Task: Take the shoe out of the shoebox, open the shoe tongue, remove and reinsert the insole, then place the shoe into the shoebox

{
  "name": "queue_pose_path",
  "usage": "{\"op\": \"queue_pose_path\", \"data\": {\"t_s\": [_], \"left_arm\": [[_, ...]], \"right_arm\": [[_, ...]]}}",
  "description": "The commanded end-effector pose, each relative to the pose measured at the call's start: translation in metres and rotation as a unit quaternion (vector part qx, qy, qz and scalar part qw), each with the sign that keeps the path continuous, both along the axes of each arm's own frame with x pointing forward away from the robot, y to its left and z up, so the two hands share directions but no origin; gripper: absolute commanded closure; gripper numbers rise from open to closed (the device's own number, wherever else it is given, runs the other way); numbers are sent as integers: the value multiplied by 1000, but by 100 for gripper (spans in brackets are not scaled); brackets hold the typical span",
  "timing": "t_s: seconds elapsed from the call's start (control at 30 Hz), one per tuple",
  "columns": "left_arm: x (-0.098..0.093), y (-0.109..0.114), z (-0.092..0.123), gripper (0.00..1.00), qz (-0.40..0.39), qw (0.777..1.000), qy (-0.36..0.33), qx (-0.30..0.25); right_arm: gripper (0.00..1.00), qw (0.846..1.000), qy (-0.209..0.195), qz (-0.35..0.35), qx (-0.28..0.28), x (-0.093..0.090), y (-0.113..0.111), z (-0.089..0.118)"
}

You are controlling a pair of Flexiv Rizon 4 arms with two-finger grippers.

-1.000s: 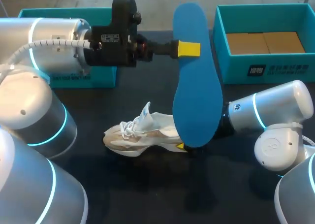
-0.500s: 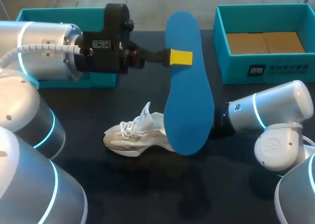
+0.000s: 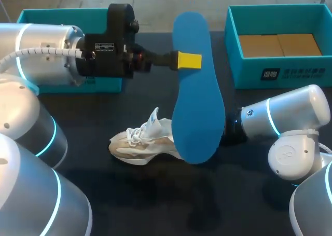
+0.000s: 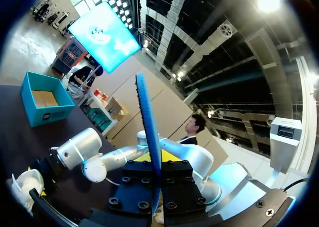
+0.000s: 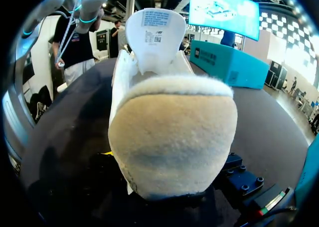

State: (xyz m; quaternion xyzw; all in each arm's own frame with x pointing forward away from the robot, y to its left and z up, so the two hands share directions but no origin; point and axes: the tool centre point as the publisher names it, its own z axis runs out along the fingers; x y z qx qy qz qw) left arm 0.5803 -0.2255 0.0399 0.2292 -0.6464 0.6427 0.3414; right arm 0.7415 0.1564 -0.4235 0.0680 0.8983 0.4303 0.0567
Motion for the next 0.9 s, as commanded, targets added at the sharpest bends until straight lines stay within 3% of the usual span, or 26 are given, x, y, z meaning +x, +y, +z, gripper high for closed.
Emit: {"op": "queue_pose_path", "data": {"t_s": [0.03,0.5,0.57,0.6,0.9], "left_arm": [[-1,0,-1,100,1,1000,0,-1],[-1,0,-1,100,1,1000,0,-1],[-1,0,-1,100,1,1000,0,-1],[-1,0,-1,100,1,1000,0,-1],[-1,0,-1,100,1,1000,0,-1]], "right_arm": [[100,1000,0,-2,-3,-2,2,-1],[97,1000,0,-2,-3,-2,2,-1],[53,1000,0,-2,-3,-2,2,-1],[0,1000,0,-2,-3,-2,2,-1],[0,1000,0,-2,-3,-2,2,-1]]}}
